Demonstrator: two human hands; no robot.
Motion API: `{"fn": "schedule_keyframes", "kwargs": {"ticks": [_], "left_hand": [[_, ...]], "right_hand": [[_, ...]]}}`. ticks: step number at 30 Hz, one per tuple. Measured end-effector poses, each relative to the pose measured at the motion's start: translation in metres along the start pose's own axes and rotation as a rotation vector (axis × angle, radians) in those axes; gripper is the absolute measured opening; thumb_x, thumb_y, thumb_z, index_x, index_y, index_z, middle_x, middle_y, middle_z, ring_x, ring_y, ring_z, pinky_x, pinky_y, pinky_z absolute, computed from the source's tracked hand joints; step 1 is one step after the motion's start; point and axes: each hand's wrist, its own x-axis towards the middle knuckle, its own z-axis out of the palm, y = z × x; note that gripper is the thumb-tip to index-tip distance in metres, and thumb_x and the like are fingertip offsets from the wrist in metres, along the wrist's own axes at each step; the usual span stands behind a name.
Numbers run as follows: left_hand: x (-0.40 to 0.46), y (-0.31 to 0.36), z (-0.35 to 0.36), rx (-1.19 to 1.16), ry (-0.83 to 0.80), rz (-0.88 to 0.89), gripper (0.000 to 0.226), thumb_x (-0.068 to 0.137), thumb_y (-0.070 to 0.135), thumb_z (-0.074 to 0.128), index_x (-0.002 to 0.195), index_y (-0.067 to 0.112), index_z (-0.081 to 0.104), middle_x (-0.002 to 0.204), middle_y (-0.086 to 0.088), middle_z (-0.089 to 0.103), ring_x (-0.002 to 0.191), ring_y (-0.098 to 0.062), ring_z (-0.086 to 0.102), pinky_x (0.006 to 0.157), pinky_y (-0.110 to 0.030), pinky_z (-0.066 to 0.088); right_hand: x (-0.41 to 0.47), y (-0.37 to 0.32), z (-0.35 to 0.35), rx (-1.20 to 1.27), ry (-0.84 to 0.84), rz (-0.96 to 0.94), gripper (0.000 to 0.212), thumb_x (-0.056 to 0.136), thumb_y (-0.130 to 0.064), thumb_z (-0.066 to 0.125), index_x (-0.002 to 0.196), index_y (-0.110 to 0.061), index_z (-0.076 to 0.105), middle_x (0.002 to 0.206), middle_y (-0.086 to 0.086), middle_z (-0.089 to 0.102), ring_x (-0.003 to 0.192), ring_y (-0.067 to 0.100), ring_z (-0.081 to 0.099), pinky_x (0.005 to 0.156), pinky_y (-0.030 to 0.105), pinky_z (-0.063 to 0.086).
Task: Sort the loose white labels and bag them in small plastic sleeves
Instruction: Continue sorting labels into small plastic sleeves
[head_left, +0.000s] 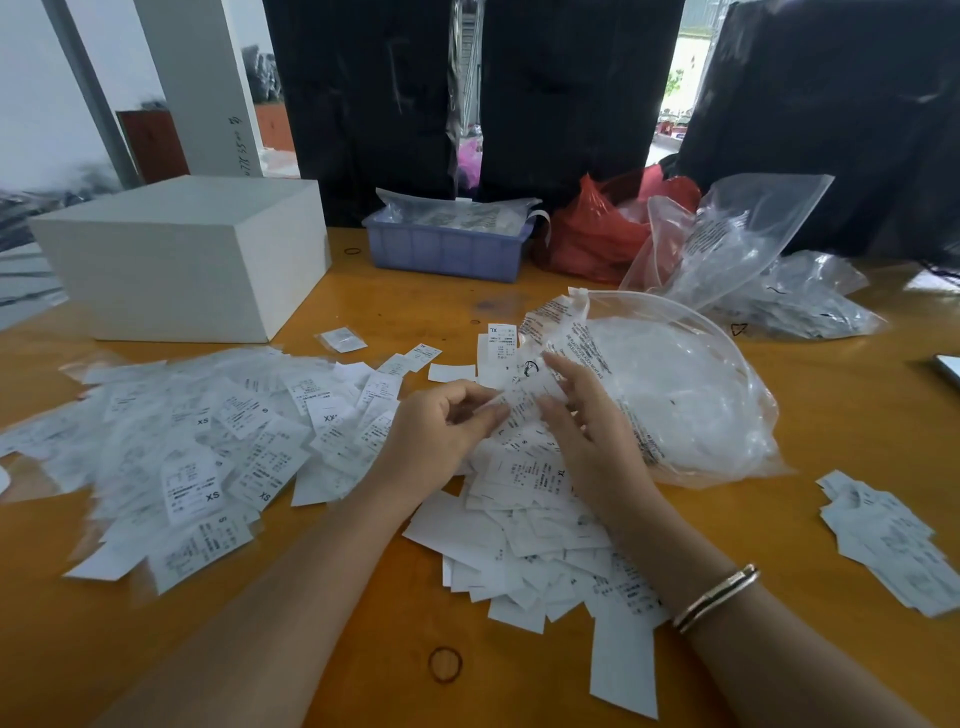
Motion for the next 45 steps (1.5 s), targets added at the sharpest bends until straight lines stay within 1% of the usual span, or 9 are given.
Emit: {"fn": "schedule_keyframes", "kwargs": {"ticks": [3,8,11,15,20,24,28,35,45], "left_hand": [[0.002,-0.001,-0.002,-0.051,0.075,-0.034,0.004,0.083,0.029,0.069,0.084,0.033,0.068,0.079,0.018,0.071,0.076,0.004,0.065,0.064,-0.006,0.047],[0.001,-0.001,-0.002,-0.012,0.048,-0.02,0.005,0.084,0.026,0.069,0.083,0.031,0.067,0.076,0.021,0.07,0.076,0.005,0.065,0.062,-0.006,0.046],[0.003,0.0,-0.004,0.015,0.107,-0.046,0.008,0.084,0.027,0.068,0.08,0.033,0.066,0.074,0.025,0.068,0.076,0.011,0.062,0.061,-0.003,0.044],[0.004,-0.003,-0.012,0.219,0.273,-0.067,0.006,0.087,0.03,0.065,0.082,0.032,0.062,0.079,0.019,0.064,0.074,0.009,0.059,0.053,-0.004,0.043],[0.002,-0.011,-0.018,0.669,0.3,-0.055,0.021,0.088,0.022,0.067,0.108,0.021,0.066,0.108,-0.001,0.07,0.092,-0.016,0.065,0.067,-0.019,0.046],[0.004,-0.013,-0.02,0.925,0.246,-0.068,0.032,0.089,0.032,0.062,0.121,0.026,0.059,0.122,0.002,0.061,0.107,-0.016,0.054,0.083,-0.027,0.043],[0.001,-0.008,-0.014,0.862,0.222,0.044,0.023,0.09,0.027,0.06,0.112,0.023,0.064,0.118,0.001,0.06,0.109,-0.015,0.052,0.083,-0.025,0.037],[-0.006,-0.007,0.001,0.647,-0.191,0.167,0.024,0.096,0.02,0.051,0.115,0.026,0.064,0.12,0.009,0.057,0.116,-0.008,0.045,0.096,-0.023,0.034],[-0.006,-0.007,0.0,0.601,-0.201,0.134,0.036,0.096,0.005,0.041,0.115,0.024,0.065,0.121,0.006,0.059,0.115,-0.01,0.047,0.094,-0.024,0.037]], "right_hand": [[0.0,0.002,0.001,-0.119,-0.032,-0.055,0.047,0.1,-0.029,0.04,0.146,-0.029,0.031,0.118,-0.001,0.061,0.105,0.006,0.05,0.087,0.018,0.04],[-0.002,0.0,0.006,-0.495,-0.238,-0.272,0.047,0.098,-0.033,0.029,0.145,-0.029,0.033,0.148,-0.012,0.038,0.13,0.004,0.03,0.098,0.02,0.013],[0.003,0.0,-0.002,-0.531,-0.078,-0.3,0.05,0.092,-0.028,0.032,0.141,-0.024,0.042,0.142,-0.01,0.045,0.128,0.006,0.034,0.102,0.024,0.016],[0.018,0.014,-0.031,-0.496,0.373,-0.099,0.036,0.097,-0.014,0.038,0.128,-0.015,0.057,0.126,0.001,0.059,0.118,0.017,0.047,0.095,0.028,0.028],[0.024,0.036,-0.045,-0.734,0.121,0.309,0.043,0.095,-0.012,0.037,0.137,-0.016,0.047,0.14,0.005,0.049,0.13,0.024,0.037,0.109,0.039,0.023],[0.027,0.038,-0.039,-0.902,-0.018,0.322,0.04,0.089,-0.005,0.033,0.121,-0.016,0.054,0.115,0.004,0.059,0.11,0.026,0.044,0.096,0.039,0.026],[0.027,0.041,-0.041,-0.834,0.082,0.284,0.04,0.092,-0.008,0.039,0.123,-0.02,0.06,0.113,0.003,0.062,0.108,0.024,0.046,0.095,0.037,0.025],[0.029,0.043,-0.043,-0.631,0.229,0.377,0.039,0.096,-0.032,0.043,0.131,-0.021,0.055,0.115,0.004,0.063,0.116,0.024,0.048,0.1,0.038,0.021],[0.029,0.042,-0.045,-0.576,0.346,0.333,0.016,0.091,-0.024,0.054,0.096,-0.021,0.069,0.099,-0.002,0.06,0.09,0.016,0.046,0.085,0.034,0.024]]}}
